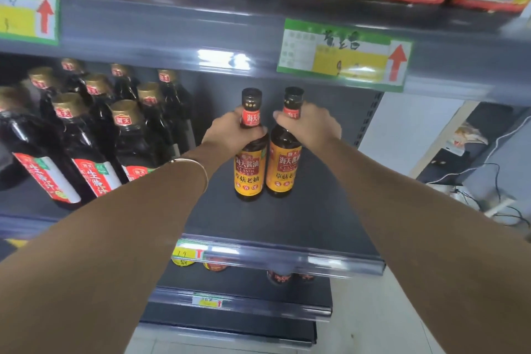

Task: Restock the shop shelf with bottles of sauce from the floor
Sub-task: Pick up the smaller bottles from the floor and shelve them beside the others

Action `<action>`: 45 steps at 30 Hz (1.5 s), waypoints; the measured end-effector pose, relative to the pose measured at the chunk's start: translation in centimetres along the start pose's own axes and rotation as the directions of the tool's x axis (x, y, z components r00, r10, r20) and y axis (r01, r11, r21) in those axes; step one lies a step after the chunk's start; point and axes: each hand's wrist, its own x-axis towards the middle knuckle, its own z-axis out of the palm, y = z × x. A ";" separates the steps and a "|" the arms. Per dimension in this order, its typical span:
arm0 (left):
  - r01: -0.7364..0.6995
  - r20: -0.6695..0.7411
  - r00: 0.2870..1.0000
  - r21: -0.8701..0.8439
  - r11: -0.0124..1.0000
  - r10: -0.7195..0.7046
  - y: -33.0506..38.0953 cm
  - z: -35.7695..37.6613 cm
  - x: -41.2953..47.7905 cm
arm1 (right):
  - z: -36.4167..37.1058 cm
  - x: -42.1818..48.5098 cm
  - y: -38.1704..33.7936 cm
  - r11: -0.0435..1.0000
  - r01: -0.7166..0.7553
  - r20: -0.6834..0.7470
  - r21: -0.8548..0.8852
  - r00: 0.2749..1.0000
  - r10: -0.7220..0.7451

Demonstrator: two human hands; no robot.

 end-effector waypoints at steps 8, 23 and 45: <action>0.019 0.122 0.992 -0.399 0.917 0.033 -4.0 2.2 -2.3 | 3.3 -1.5 4.3 0.696 -0.084 0.289 0.713 0.940 -0.181; 0.030 0.063 0.998 -0.297 0.954 -0.011 -6.7 3.1 -2.5 | 10.2 2.1 2.5 0.853 -0.113 0.153 0.509 0.987 0.040; 0.004 -0.061 0.998 -0.235 0.972 -0.018 -6.4 4.4 -2.5 | 11.7 4.0 2.2 0.794 -0.121 0.182 0.595 0.983 0.013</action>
